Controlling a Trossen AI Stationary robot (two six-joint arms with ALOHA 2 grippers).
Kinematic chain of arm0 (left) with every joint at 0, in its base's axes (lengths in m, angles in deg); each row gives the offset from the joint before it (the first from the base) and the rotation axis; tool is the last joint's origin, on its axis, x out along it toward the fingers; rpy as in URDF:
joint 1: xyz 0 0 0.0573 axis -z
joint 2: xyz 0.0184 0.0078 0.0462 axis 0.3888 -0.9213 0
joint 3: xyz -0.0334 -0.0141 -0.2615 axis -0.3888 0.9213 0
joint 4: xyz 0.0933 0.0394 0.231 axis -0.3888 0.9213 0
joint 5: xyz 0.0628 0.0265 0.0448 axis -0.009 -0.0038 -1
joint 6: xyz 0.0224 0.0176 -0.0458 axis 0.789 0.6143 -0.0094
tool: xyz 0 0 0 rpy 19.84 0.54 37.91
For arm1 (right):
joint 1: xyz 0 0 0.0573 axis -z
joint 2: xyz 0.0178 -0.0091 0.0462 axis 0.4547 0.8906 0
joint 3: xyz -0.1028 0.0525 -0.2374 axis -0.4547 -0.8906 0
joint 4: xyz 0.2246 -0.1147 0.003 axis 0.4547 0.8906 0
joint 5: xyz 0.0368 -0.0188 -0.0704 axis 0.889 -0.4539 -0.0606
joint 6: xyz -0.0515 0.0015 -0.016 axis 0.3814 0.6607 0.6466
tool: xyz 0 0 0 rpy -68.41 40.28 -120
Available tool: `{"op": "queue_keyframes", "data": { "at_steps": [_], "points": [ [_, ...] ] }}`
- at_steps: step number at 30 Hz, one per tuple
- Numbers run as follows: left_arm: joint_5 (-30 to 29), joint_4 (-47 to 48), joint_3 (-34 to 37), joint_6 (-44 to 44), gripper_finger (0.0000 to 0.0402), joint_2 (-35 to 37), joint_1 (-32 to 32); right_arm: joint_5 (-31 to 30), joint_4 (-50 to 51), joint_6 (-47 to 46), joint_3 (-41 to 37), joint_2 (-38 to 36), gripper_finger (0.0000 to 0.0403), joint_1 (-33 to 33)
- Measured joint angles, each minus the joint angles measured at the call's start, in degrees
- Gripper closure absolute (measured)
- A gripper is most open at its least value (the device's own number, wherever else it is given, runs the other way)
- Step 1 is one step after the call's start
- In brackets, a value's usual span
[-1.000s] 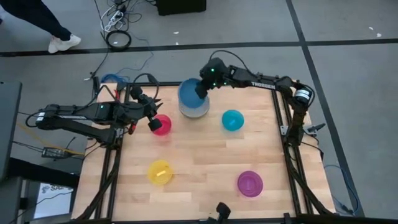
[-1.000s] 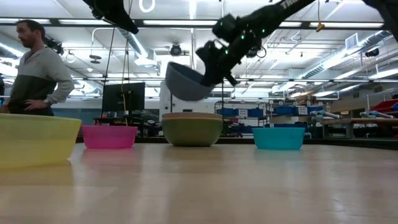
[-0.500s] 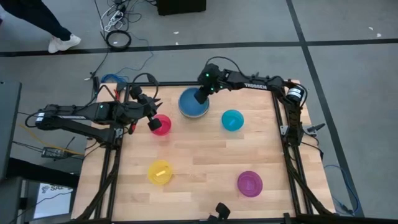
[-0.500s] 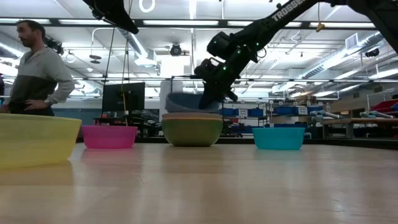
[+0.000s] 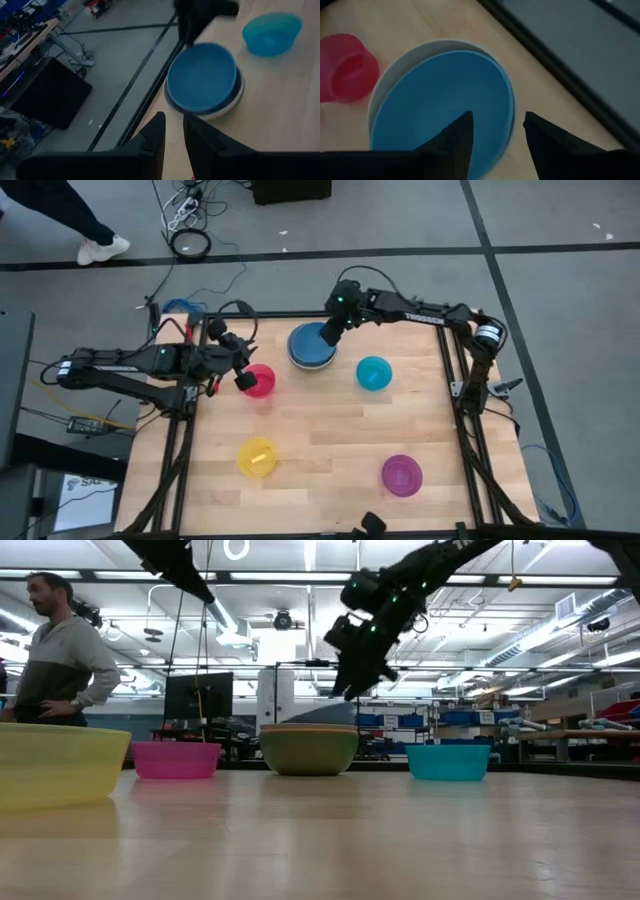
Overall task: Nest bowls inside each other
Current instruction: Stack the light blue bowl on top of the blue bowl
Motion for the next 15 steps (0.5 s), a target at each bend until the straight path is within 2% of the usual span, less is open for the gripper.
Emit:
{"op": "queue_keyframes", "data": {
  "at_steps": [5, 10, 13, 15],
  "points": [
    [-0.09, 1.86, 0.0, -1.42, 0.0326, 0.0, -0.93, -5.11, 8.73, 1.16, 0.02, -5.5, 0.0238, -1.22],
    [-0.08, 1.83, 0.0, -1.48, 0.0326, 0.0, -1.1, -11.53, 26.52, 0.38, 0.04, -9.67, 0.0238, -2.65],
    [-0.08, 1.76, 0.0, -1.5, 0.0326, 0.0, -1.1, -11.73, 35.56, -3.25, -0.87, -10.79, 0.0235, -3.3],
    [-0.07, 1.65, 0.0, -1.52, 0.0326, 0.0, -1.1, -9.13, 38.65, -5.21, -2.64, -11.23, 0.0232, -3.98]
  ]
}}
